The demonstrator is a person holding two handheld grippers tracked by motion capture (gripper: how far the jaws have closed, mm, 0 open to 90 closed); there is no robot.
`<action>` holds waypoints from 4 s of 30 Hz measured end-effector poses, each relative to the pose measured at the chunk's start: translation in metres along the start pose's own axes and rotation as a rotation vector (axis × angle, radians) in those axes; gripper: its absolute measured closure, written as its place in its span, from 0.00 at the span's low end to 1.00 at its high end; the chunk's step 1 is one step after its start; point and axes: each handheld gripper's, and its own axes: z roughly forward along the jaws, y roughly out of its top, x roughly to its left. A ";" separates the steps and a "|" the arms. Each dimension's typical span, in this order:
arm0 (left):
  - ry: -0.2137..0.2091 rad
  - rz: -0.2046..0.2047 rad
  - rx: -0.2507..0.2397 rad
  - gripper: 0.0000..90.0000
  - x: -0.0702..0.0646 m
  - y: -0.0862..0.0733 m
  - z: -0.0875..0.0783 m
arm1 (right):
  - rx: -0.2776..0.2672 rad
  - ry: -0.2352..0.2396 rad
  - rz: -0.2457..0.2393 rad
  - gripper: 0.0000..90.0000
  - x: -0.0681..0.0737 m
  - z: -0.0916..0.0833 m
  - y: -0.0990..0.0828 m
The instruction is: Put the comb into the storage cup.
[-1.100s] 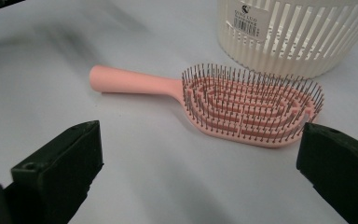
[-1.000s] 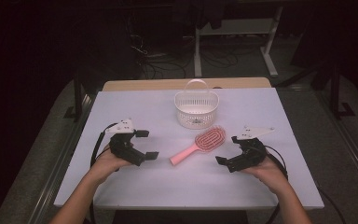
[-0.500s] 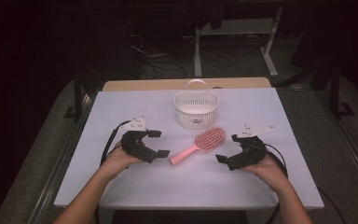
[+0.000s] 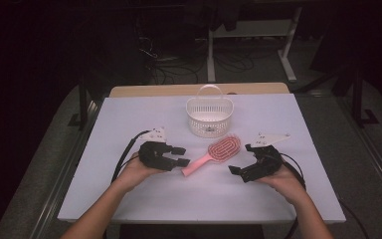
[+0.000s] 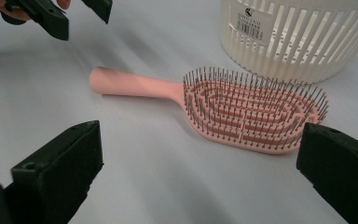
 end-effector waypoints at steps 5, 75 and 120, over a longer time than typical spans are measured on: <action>-0.010 -0.003 0.033 0.75 -0.002 -0.002 0.008 | -0.006 -0.001 0.007 0.00 0.000 -0.001 0.000; 0.119 0.002 0.218 0.99 0.011 -0.020 0.020 | 0.008 0.001 0.008 0.00 -0.001 0.001 0.000; 0.197 -0.067 -0.037 0.08 0.006 -0.046 -0.076 | 0.011 0.023 -0.011 0.00 0.001 0.005 0.001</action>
